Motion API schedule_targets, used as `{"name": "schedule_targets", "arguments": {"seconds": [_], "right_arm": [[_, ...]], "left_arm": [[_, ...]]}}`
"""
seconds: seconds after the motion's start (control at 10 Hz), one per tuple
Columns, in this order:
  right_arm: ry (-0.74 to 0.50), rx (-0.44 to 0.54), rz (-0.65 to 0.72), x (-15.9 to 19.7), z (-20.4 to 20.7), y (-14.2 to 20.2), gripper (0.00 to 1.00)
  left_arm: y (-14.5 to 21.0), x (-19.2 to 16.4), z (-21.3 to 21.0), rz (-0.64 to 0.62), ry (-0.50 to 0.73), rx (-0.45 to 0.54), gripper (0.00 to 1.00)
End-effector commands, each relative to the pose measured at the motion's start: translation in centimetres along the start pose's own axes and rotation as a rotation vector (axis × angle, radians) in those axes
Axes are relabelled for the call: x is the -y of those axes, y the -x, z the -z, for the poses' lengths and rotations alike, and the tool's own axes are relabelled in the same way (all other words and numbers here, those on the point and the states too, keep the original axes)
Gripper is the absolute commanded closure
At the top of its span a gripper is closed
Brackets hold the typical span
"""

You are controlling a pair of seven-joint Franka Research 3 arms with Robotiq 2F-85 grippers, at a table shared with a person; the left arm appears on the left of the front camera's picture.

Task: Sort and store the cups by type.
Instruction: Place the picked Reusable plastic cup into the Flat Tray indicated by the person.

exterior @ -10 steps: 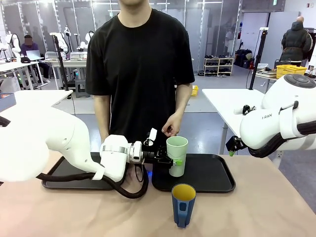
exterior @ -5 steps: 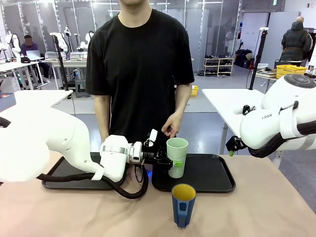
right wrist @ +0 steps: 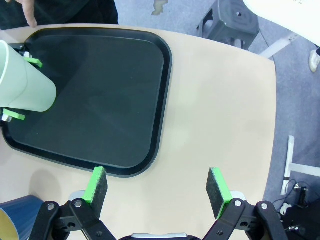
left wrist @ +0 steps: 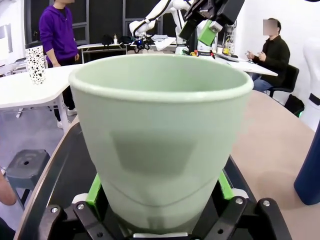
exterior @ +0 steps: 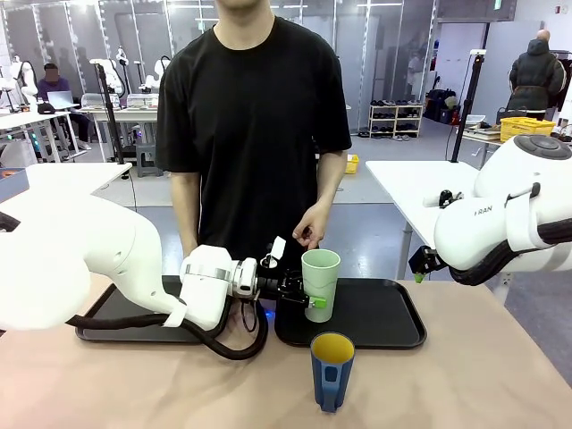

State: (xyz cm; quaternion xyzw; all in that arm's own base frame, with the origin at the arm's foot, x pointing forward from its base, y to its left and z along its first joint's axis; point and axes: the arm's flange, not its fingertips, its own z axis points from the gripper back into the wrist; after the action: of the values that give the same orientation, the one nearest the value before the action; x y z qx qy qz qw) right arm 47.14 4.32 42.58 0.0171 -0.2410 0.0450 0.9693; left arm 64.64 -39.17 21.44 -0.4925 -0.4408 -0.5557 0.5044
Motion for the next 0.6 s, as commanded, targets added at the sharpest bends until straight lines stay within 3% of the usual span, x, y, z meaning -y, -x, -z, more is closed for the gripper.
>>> {"name": "schedule_targets", "arguments": {"seconds": [0.0, 0.5], "right_arm": [[0.008, 0.001, -0.011, 0.1, 0.2, -0.1, 0.00], [0.008, 0.001, -0.011, 0.1, 0.2, -0.1, 0.00]], "left_arm": [[-0.6, 0.4, -0.7, -0.011, -0.012, -0.031, 0.00], [-3.3, 2.9, -2.9, 0.016, -0.020, -0.135, 0.00]]}}
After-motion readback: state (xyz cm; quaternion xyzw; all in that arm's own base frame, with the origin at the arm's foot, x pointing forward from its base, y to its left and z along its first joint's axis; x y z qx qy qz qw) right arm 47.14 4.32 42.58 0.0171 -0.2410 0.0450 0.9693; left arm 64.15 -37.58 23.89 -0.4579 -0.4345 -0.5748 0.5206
